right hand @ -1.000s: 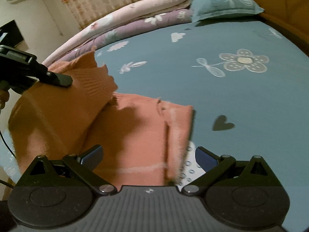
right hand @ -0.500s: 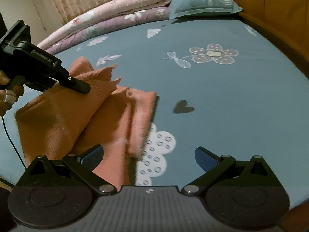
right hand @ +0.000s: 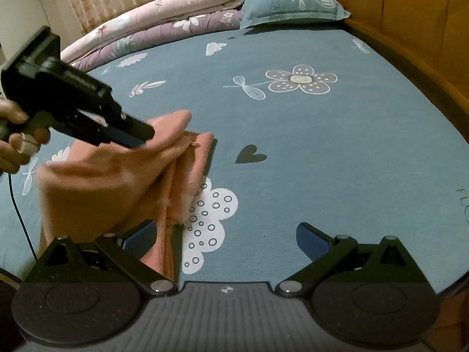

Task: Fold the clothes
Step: 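Open the left tool and withdraw it from the sweater, then grasp the opposite side edge with the right tool and fold it inward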

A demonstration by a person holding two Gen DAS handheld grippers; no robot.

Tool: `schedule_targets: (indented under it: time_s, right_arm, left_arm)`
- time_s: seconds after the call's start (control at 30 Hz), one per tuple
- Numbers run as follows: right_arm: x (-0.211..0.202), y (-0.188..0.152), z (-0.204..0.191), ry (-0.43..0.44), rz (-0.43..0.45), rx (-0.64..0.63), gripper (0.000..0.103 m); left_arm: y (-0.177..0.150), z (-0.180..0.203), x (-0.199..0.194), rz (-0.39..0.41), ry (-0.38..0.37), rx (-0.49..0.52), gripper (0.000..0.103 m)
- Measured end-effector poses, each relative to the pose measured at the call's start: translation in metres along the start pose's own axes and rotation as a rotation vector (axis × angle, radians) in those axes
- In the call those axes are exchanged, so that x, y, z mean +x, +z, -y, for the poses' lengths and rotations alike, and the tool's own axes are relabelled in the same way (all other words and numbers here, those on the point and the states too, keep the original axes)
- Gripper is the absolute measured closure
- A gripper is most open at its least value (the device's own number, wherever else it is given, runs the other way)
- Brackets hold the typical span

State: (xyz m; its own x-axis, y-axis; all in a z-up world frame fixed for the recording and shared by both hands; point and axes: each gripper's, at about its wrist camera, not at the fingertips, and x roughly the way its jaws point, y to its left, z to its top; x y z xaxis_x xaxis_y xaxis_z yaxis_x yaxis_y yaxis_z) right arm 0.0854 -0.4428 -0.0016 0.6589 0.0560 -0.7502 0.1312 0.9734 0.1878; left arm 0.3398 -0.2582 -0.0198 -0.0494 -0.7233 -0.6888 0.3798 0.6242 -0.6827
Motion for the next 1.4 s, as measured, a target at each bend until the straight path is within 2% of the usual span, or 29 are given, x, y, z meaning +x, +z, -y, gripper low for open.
schedule_targets:
  time_s: [0.07,0.13,0.23,0.37,0.47,0.63,0.7,0.77,0.83,0.9,0.97,1.07,1.13,1.17,1.2,1.23,1.3,1.4]
  right_arm:
    - [0.001,0.001,0.000,0.013,-0.002,0.004,0.000]
    - [0.002,0.002,0.000,0.035,-0.001,0.009,0.000]
    - [0.002,0.005,-0.004,0.100,0.014,0.013,0.000]
    - [0.003,0.008,-0.013,0.255,0.000,0.010,0.001]
    - [0.014,0.004,-0.015,0.358,-0.051,0.042,0.002]
    - [0.050,0.002,-0.014,0.561,-0.156,0.197,0.002]
    - [0.062,0.001,-0.017,0.605,-0.185,0.232,0.002]
    - [0.067,0.002,-0.024,0.607,-0.188,0.236,0.007]
    - [0.071,0.002,-0.025,0.576,-0.195,0.258,0.028]
    - [0.076,-0.001,-0.021,0.548,-0.209,0.297,0.037]
    - [0.079,-0.005,-0.015,0.535,-0.224,0.343,0.037]
    - [0.084,-0.004,-0.009,0.563,-0.220,0.416,0.033]
    - [0.088,0.005,-0.013,0.559,-0.192,0.421,0.036]
    - [0.091,0.009,-0.016,0.538,-0.185,0.404,0.043]
    - [0.093,0.013,-0.020,0.502,-0.193,0.371,0.071]
    - [0.094,0.015,-0.025,0.457,-0.211,0.328,0.082]
    - [0.088,0.010,-0.026,0.411,-0.225,0.288,0.083]
    - [0.082,-0.004,-0.017,0.380,-0.243,0.293,0.083]
  left_arm:
    - [-0.002,0.006,-0.011,0.031,0.000,0.036,0.063]
    - [-0.005,0.011,-0.024,0.071,0.025,0.085,0.062]
    - [-0.019,0.014,-0.044,0.140,0.156,0.206,0.057]
    - [-0.048,0.007,-0.065,0.213,0.357,0.327,0.055]
    - [-0.069,-0.008,-0.079,0.240,0.415,0.325,0.050]
    - [-0.093,-0.032,-0.086,0.254,0.416,0.236,0.047]
    - [-0.099,-0.038,-0.084,0.262,0.414,0.211,0.045]
    - [-0.099,-0.036,-0.078,0.261,0.426,0.238,0.039]
    - [-0.099,-0.032,-0.072,0.257,0.439,0.272,0.030]
    - [-0.100,-0.029,-0.066,0.252,0.452,0.306,0.024]
    - [-0.100,-0.026,-0.060,0.247,0.465,0.340,0.023]
    - [-0.099,-0.027,-0.062,0.250,0.451,0.336,0.022]
    - [-0.098,-0.028,-0.067,0.251,0.435,0.323,0.022]
    - [-0.097,-0.029,-0.069,0.252,0.426,0.317,0.022]
    - [-0.097,-0.029,-0.071,0.253,0.418,0.311,0.022]
    - [-0.096,-0.027,-0.075,0.257,0.411,0.313,0.022]
    - [-0.095,-0.019,-0.084,0.277,0.386,0.346,0.021]
    - [-0.095,-0.011,-0.090,0.303,0.348,0.392,0.021]
